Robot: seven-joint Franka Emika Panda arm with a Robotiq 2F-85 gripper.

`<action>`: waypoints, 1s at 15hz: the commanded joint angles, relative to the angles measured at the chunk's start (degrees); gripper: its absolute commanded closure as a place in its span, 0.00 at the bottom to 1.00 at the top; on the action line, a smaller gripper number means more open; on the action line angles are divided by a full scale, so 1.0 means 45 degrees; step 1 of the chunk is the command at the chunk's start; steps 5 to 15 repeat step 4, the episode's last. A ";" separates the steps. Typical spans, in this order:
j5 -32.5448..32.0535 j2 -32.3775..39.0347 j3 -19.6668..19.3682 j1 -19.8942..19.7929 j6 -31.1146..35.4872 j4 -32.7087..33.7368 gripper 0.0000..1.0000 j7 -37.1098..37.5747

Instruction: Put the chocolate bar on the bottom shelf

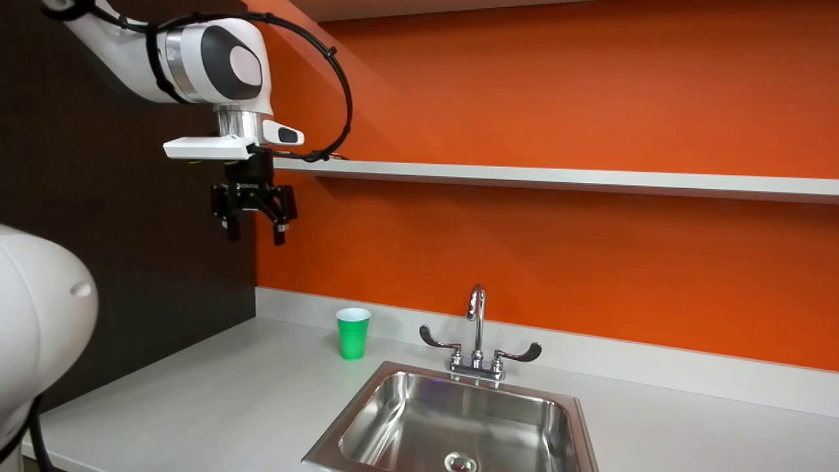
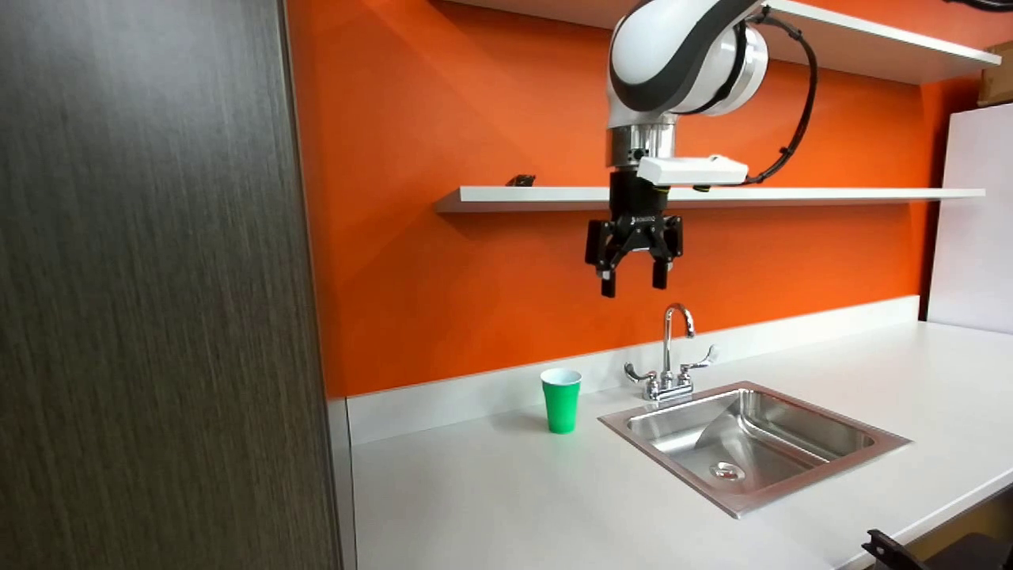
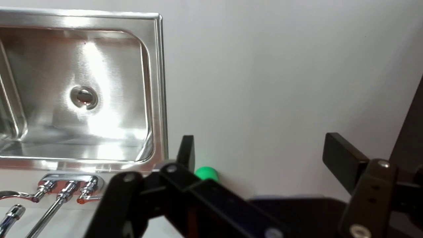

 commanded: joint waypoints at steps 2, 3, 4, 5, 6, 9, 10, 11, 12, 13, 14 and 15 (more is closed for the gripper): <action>0.0117 -0.0040 0.0221 -0.0239 0.0013 -0.0029 0.00 -0.0126; 0.0118 -0.0050 0.0221 -0.0239 0.0022 -0.0035 0.00 -0.0130; 0.0118 -0.0057 0.0220 -0.0239 0.0027 -0.0038 0.00 -0.0132; 0.0118 -0.0057 0.0220 -0.0239 0.0027 -0.0038 0.00 -0.0132; 0.0118 -0.0057 0.0220 -0.0239 0.0027 -0.0038 0.00 -0.0132; 0.0118 -0.0057 0.0220 -0.0239 0.0027 -0.0038 0.00 -0.0132; 0.0118 -0.0057 0.0220 -0.0239 0.0027 -0.0038 0.00 -0.0132; 0.0118 -0.0057 0.0220 -0.0239 0.0027 -0.0038 0.00 -0.0132; 0.0118 -0.0057 0.0220 -0.0239 0.0027 -0.0038 0.00 -0.0132; 0.0118 -0.0057 0.0220 -0.0239 0.0027 -0.0038 0.00 -0.0132; 0.0118 -0.0057 0.0220 -0.0239 0.0027 -0.0038 0.00 -0.0132; 0.0118 -0.0057 0.0220 -0.0239 0.0027 -0.0038 0.00 -0.0132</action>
